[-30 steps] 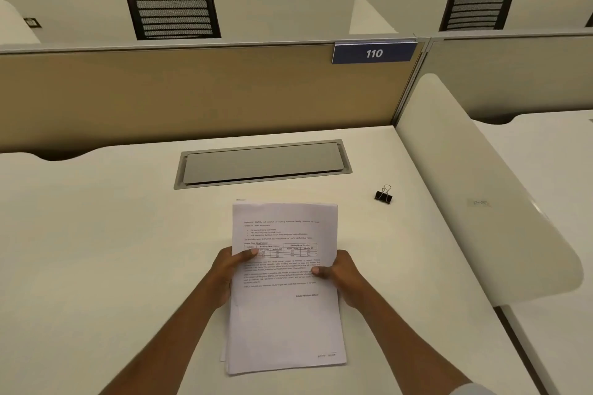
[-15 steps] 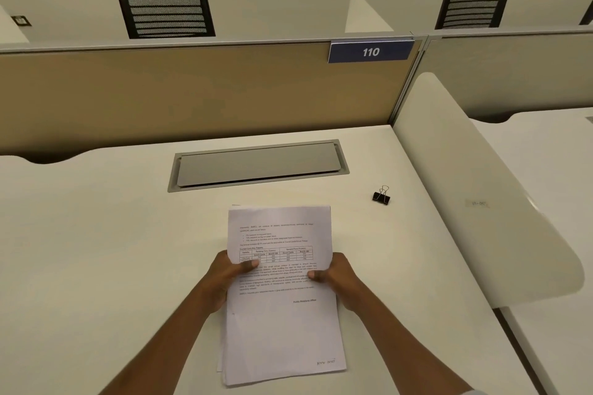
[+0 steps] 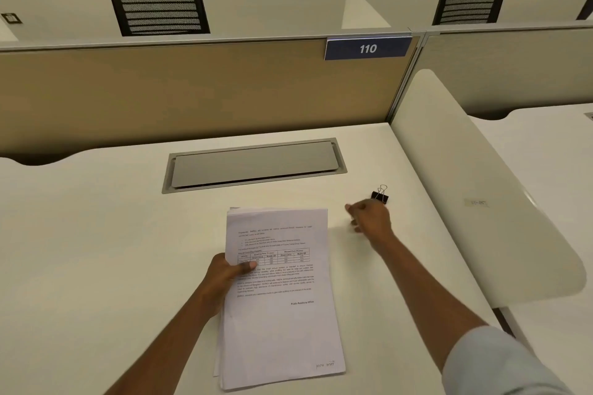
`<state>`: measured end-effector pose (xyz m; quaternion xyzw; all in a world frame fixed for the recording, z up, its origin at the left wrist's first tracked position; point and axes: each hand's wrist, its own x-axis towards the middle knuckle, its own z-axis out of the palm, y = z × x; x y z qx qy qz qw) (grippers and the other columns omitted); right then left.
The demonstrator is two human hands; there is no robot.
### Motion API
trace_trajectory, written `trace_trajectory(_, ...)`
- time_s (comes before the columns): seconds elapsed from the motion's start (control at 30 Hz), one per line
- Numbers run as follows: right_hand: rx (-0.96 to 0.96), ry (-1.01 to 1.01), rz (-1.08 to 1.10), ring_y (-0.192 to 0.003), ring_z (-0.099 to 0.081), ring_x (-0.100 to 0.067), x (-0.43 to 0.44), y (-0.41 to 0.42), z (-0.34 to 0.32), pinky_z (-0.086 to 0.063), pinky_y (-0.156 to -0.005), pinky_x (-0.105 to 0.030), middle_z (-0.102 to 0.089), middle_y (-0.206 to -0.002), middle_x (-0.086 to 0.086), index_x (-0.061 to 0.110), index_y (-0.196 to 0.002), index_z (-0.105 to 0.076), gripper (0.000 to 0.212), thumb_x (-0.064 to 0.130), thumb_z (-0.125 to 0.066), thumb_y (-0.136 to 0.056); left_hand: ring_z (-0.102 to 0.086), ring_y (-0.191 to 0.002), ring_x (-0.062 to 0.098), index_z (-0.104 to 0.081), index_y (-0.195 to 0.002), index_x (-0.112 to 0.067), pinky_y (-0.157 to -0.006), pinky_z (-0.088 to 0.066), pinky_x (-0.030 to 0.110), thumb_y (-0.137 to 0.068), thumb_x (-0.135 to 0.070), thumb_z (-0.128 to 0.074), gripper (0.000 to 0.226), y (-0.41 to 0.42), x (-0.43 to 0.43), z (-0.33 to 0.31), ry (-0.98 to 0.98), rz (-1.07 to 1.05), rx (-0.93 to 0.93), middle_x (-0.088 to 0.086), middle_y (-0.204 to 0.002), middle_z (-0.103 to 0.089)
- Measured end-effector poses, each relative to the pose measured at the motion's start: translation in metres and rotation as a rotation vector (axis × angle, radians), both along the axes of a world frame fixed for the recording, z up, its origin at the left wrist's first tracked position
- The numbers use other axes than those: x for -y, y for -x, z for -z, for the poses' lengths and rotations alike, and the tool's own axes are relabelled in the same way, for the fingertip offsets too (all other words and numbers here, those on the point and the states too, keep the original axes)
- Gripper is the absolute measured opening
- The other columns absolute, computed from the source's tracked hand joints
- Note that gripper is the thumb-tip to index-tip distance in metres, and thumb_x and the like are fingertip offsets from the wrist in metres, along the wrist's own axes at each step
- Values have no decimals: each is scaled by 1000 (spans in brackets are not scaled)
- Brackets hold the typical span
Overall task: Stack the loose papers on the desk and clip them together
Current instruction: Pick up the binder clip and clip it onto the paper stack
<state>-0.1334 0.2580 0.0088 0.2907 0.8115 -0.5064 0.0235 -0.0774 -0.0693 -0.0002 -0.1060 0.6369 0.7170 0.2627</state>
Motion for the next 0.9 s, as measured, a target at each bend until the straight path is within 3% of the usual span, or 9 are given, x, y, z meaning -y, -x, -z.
trace_trajectory(0.07,-15,-252,23,-96,-66,-32,-17,18,-3,-51,-87,-39,-71,-101,-13,12,-95,-68,20,27,-71,-81,-71,-98,36,-69,-110,-3,-87,-56,50,-54,-24,-87,63,1,0,1,13,-5,7,17,-108,-74)
trace_trajectory(0.13,-12,-360,31,-109,-60,-33,-31,31,-5,-46,-90,-38,-66,-114,-15,6,-111,-63,33,22,-70,-83,-71,-98,36,-68,-111,-3,-88,-56,51,-55,-24,-87,64,2,-1,2,21,-4,12,17,-109,-73)
trace_trajectory(0.37,63,-591,53,-116,-47,-40,-54,49,6,-47,-87,-49,-52,-119,-24,0,-120,-51,42,23,-67,-87,-72,-95,36,-68,-109,-2,-78,-59,43,-52,-24,-87,63,5,-3,1,38,-11,15,16,-105,-75)
trace_trajectory(0.6,49,-580,146,-118,-45,-37,-63,59,11,-46,-88,-49,-46,-125,-20,7,-132,-41,47,14,-61,-90,-72,-94,36,-68,-108,-3,-78,-60,43,-64,-15,-81,48,5,-4,-1,47,-15,16,15,-103,-75)
trace_trajectory(0.9,137,-662,13,-115,-49,-39,-83,68,20,-48,-85,-49,-56,-116,-22,4,-119,-54,30,21,-54,-94,-72,-93,36,-69,-105,-2,-72,-60,38,-69,-4,-80,38,4,-5,-4,18,-25,24,15,-102,-76)
